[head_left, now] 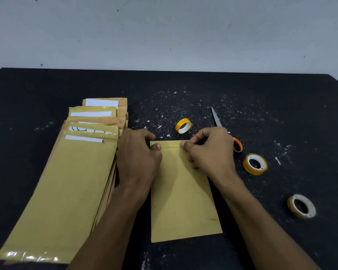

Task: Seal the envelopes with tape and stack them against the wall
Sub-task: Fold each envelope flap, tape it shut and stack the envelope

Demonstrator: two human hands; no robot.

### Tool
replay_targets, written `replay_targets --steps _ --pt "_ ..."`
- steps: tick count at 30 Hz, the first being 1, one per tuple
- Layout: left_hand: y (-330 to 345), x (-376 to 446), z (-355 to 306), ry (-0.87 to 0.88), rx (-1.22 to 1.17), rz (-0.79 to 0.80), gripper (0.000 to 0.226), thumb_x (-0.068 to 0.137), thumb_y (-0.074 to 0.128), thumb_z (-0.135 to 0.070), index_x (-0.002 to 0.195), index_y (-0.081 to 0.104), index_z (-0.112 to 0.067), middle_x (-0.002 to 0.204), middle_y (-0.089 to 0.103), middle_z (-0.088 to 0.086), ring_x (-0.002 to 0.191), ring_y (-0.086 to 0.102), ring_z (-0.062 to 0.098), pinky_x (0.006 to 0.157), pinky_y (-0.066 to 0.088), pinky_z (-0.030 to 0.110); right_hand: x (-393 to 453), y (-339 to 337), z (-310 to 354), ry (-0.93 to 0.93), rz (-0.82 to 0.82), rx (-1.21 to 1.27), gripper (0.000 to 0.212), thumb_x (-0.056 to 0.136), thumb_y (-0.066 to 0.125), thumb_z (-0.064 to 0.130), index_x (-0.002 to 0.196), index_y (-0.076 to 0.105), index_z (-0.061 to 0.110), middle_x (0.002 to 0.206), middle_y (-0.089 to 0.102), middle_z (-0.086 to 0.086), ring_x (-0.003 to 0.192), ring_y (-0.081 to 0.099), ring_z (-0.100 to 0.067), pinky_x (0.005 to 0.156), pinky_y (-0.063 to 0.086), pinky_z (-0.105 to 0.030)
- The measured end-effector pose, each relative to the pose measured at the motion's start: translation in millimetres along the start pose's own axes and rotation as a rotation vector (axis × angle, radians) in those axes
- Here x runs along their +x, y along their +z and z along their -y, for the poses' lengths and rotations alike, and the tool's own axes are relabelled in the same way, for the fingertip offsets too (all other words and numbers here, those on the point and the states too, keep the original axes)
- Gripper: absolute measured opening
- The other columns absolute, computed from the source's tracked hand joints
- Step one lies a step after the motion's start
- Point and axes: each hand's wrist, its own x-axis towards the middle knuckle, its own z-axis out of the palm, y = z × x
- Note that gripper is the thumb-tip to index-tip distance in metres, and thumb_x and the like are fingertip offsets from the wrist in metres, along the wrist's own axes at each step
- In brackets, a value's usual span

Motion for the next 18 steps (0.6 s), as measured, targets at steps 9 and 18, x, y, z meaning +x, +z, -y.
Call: replay_targets --steps 9,18 --pt "-0.5 0.5 -0.4 0.021 0.019 0.030 0.022 0.083 0.076 -0.018 0.106 0.075 -0.020 0.113 0.060 0.005 0.098 0.058 0.018 0.082 0.044 0.026 -2.0 -1.0 1.5 0.059 0.017 0.046 0.015 0.082 0.074 0.001 0.069 0.066 0.002 0.054 0.067 -0.009 0.038 0.063 -0.015 0.040 0.051 -0.021" --pt "-2.0 3.7 0.2 0.037 0.037 0.085 0.021 0.085 0.075 -0.020 0.107 0.074 -0.018 0.114 0.057 0.007 0.099 0.059 0.023 0.084 0.048 0.033 -3.8 -2.1 -1.4 0.066 -0.019 0.105 0.027 0.081 0.077 -0.002 0.089 0.054 0.009 0.079 0.068 -0.014 0.045 0.068 -0.017 0.053 0.061 -0.042"
